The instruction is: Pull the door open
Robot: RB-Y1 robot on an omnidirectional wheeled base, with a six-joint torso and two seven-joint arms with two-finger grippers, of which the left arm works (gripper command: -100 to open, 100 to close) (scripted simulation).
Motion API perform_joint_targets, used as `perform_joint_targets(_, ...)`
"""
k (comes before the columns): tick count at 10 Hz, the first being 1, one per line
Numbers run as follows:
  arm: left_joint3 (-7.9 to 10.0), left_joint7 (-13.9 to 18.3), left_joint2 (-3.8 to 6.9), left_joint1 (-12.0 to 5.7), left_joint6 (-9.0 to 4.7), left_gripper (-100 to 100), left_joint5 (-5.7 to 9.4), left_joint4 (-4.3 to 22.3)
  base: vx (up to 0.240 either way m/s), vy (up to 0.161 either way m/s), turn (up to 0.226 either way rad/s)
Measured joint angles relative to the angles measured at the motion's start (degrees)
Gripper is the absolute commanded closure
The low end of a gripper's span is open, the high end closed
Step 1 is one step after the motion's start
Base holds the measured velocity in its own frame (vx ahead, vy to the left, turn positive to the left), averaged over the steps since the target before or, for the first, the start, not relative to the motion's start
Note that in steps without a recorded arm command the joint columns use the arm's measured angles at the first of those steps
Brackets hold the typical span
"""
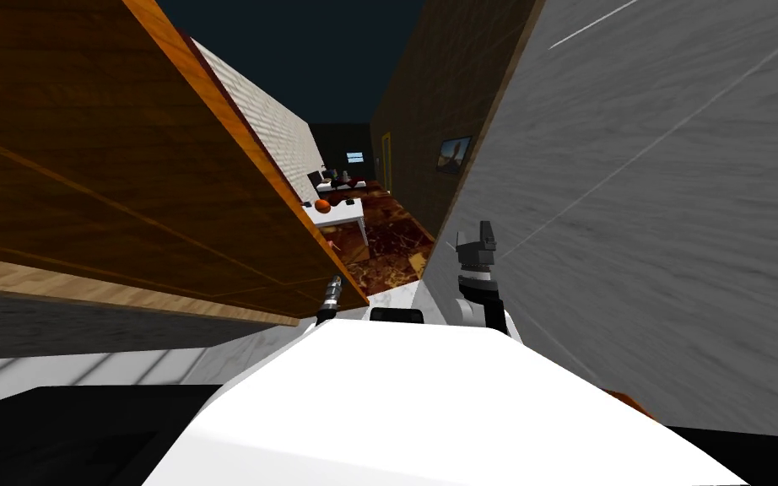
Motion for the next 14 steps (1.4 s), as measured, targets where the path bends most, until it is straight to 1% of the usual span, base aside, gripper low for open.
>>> perform_joint_targets(2,-0.93,1.09,0.77,0.81,-0.45,100,-0.47,-0.62,-0.203,0.019,-0.087)
perform_joint_targets(3,-1.30,1.59,1.21,1.15,-0.61,100,-0.67,-0.93,-0.092,-0.004,-0.019)
perform_joint_targets(4,-1.44,1.67,1.19,1.32,-0.55,100,-0.75,-0.84,-0.125,0.035,-0.115)
perform_joint_targets(5,-1.74,1.96,1.48,2.00,-0.84,100,-0.89,-1.16,-0.205,0.049,-0.158)
perform_joint_targets(6,-2.11,2.53,2.03,2.35,-1.75,100,-1.07,-1.07,-0.209,0.050,-0.126)
perform_joint_targets(8,-3.03,3.54,2.90,3.77,-3.24,100,-1.57,-1.62,-0.210,0.031,-0.114)
perform_joint_targets(10,-3.90,4.67,3.98,4.85,-4.92,100,-2.01,-1.43,-0.239,0.043,-0.126)
perform_joint_targets(11,-4.42,5.34,4.59,5.87,-5.54,100,-2.27,-1.92,-0.210,0.046,-0.083)
perform_joint_targets(12,-4.86,5.80,4.91,6.42,-6.32,100,-2.50,-1.79,-0.092,0.012,-0.012)
perform_joint_targets(13,-5.07,5.88,4.82,6.65,-6.41,100,-2.60,-1.59,-0.175,0.035,-0.155)
perform_joint_targets(14,-5.18,6.10,5.15,6.92,-6.97,100,-2.68,-1.33,-0.240,0.051,-0.187)
